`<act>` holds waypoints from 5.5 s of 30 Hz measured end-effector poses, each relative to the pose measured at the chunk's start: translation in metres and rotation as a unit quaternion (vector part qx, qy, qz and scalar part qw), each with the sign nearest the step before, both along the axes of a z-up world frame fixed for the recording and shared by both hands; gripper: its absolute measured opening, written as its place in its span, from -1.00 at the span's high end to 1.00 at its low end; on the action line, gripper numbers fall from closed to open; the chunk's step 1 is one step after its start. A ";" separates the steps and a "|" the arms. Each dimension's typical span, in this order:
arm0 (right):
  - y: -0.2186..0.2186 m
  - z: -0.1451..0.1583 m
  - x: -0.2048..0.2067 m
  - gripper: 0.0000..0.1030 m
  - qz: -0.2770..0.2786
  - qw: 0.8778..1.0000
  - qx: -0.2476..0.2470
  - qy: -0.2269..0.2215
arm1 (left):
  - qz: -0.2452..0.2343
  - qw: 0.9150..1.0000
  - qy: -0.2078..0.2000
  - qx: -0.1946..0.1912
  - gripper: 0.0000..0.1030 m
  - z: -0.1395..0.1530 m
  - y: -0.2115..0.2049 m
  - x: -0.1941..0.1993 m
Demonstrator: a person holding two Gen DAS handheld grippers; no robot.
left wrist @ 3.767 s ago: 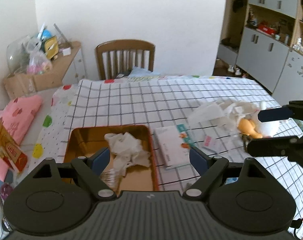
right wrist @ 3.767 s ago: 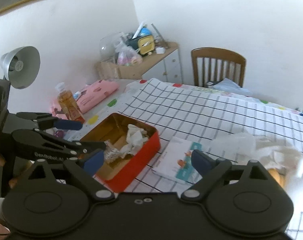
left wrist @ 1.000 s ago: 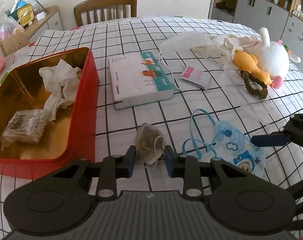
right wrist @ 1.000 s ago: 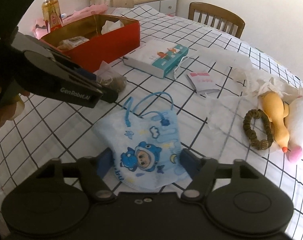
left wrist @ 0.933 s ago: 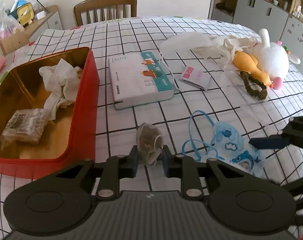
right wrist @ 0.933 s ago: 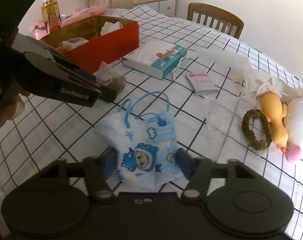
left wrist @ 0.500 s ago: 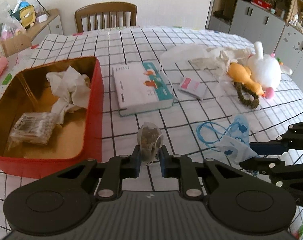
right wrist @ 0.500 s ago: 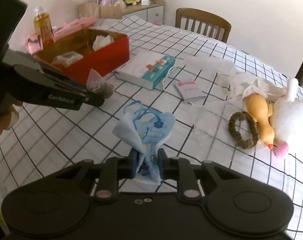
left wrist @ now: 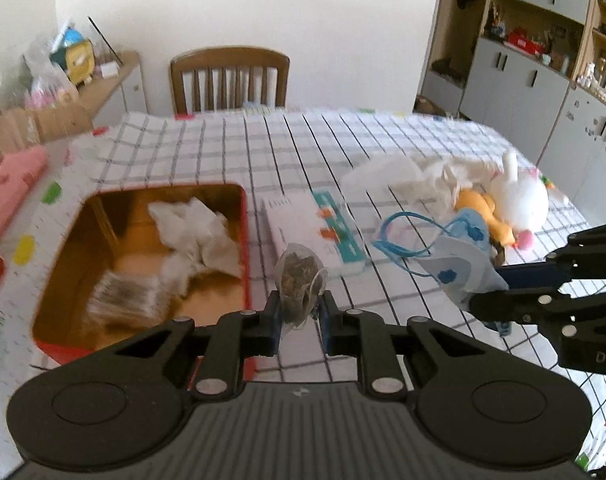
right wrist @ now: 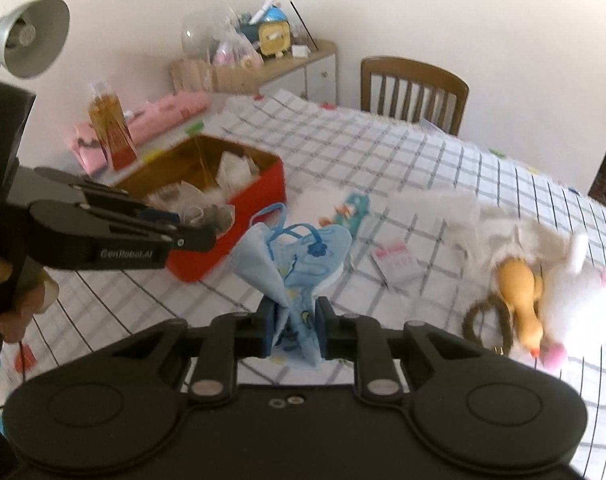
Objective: Organize soft objects
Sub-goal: 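Carry the tea bag and blue mask over the red tin with both tools, then open both tools to drop the tea bag and mask into the tin, then withdraw both tools from the tin toward the remaining items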
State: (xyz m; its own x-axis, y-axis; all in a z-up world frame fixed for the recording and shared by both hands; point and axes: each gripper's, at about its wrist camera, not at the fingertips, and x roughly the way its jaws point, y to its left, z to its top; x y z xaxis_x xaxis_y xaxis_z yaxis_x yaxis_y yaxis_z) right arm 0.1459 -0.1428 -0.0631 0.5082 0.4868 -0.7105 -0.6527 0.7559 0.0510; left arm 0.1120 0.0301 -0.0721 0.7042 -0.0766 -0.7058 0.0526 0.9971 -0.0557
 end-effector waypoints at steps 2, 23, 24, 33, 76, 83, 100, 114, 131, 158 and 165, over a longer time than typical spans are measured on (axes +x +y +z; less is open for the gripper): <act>0.009 0.009 0.004 0.60 0.009 1.000 0.008 -0.001 | 0.006 1.000 -0.008 0.001 0.64 0.009 0.008 -0.001; 0.128 0.041 0.036 0.58 0.113 0.993 0.020 -0.010 | 0.101 0.994 -0.028 0.041 0.64 0.046 0.113 0.038; 0.133 0.039 0.037 0.58 0.118 0.993 0.015 -0.010 | 0.104 0.993 -0.027 0.043 0.64 0.046 0.116 0.041; 0.176 0.009 0.051 0.57 0.160 0.987 -0.033 -0.010 | 0.110 0.993 0.002 0.038 0.64 0.028 0.141 0.083; 0.190 -0.042 0.074 -0.20 0.180 0.982 -0.063 0.009 | 0.105 0.987 0.120 0.022 0.61 -0.054 0.137 0.133; 0.182 -0.030 0.071 -0.35 0.170 0.985 -0.042 0.007 | 0.102 0.988 0.110 0.025 0.44 -0.048 0.136 0.125; 0.146 0.006 0.061 -0.79 0.135 0.991 0.019 -0.005 | 0.097 0.993 0.058 0.032 -0.25 -0.014 0.134 0.087; 0.085 0.040 0.045 -0.89 0.061 0.995 0.079 -0.012 | 0.067 0.997 0.003 0.032 -0.44 0.036 0.106 0.047; -0.013 0.042 0.007 -1.00 -0.070 0.989 0.126 -0.032 | 0.003 0.999 -0.043 0.005 -0.90 0.058 0.041 0.015; -0.127 -0.028 0.025 -0.95 -0.175 0.984 0.034 -0.013 | -0.061 0.998 0.004 -0.018 -0.96 -0.007 -0.082 0.078; -0.130 -0.051 0.050 -0.75 -0.168 0.985 0.028 0.010 | -0.078 0.997 0.011 0.002 -0.96 -0.031 -0.108 0.097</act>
